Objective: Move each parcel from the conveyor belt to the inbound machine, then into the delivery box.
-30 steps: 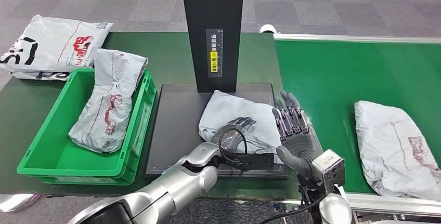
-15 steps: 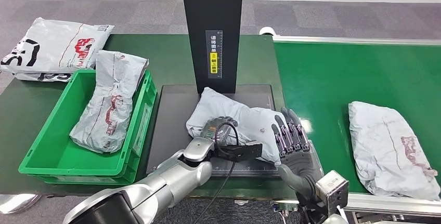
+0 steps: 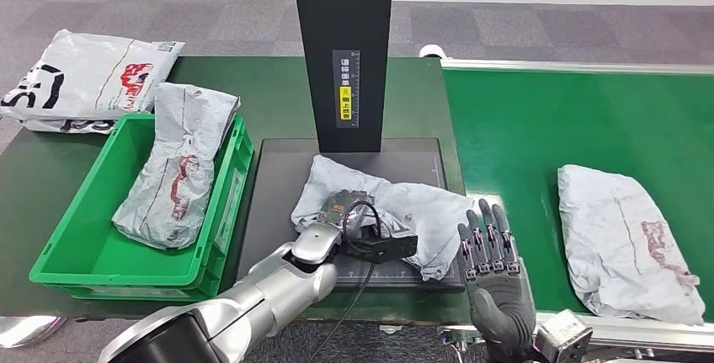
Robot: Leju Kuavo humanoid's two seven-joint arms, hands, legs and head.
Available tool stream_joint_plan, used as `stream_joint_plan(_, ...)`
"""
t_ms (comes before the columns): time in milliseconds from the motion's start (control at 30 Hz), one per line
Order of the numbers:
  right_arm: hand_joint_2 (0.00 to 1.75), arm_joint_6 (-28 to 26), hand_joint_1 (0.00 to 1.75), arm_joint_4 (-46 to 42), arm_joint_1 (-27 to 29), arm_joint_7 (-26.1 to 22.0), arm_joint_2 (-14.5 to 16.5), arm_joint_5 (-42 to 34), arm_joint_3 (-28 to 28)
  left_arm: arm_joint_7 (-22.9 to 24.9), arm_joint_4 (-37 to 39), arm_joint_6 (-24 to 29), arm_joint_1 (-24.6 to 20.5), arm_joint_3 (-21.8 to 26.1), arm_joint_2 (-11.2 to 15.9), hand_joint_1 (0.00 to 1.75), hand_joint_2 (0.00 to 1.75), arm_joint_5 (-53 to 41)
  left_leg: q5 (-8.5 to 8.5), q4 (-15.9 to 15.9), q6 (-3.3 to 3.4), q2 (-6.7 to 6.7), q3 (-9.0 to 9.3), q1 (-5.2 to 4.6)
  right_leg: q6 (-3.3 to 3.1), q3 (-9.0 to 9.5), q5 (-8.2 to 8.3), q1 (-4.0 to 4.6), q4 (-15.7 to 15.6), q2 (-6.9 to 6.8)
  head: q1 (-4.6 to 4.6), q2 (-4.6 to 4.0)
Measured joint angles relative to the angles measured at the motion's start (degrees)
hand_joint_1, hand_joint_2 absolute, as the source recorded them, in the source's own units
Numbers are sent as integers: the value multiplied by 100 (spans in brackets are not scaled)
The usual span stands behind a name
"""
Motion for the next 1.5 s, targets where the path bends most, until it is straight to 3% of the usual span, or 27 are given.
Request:
stream_joint_plan(167,175,3,0,-5,43,31,13,90,-169,-302,-17,618,29,443,14,175,175,-131,-1,0,1,1,1,0,0,-2,-4,0,1,1,0,0)
stream_joint_plan(333,175,-27,0,-43,42,46,13,141,-194,-529,-57,913,55,792,16,175,175,-136,0,0,0,-2,-2,0,0,-5,-4,0,2,2,0,0)
stream_joint_plan(567,175,-2,0,-133,43,74,13,221,-414,-1398,-557,1404,187,1686,18,175,175,-194,0,2,0,-2,-17,-1,0,-19,-3,-1,2,1,0,0)
stream_joint_plan(667,175,37,0,-197,42,87,13,269,-556,-1755,-1101,1420,362,2154,4,175,175,-251,-1,2,1,-2,-23,-2,1,-24,-3,-2,2,1,0,0)
stream_joint_plan(767,175,75,0,-255,42,101,13,281,-662,-1799,-1580,1312,521,2496,-18,175,175,-372,-4,2,4,-2,-28,-2,2,-30,-5,-2,1,2,0,0)
stream_joint_plan(1033,175,79,0,-303,42,105,13,319,-745,-1961,-2141,1383,757,2973,-60,175,175,-434,-6,2,5,-2,-31,-2,2,-33,-6,-1,2,1,0,0)
stream_joint_plan(1200,175,228,0,-332,42,116,13,459,-888,-2257,-3495,1356,1516,3122,-104,175,175,-467,-11,2,3,0,-34,-2,2,-35,-11,-2,2,5,0,0)
stream_joint_plan(1367,175,391,0,-334,39,97,14,554,-1033,-1873,-5456,1353,2325,3201,-55,175,175,-1153,-22,2,4,-3,-39,-2,6,-40,-25,-1,1,0,0,0)
stream_joint_plan(1500,175,395,0,-334,33,98,14,592,-1067,-1557,-6281,1661,2562,3276,15,175,175,-1809,-23,1,6,-10,-40,-1,6,-36,-29,0,3,-9,0,0)
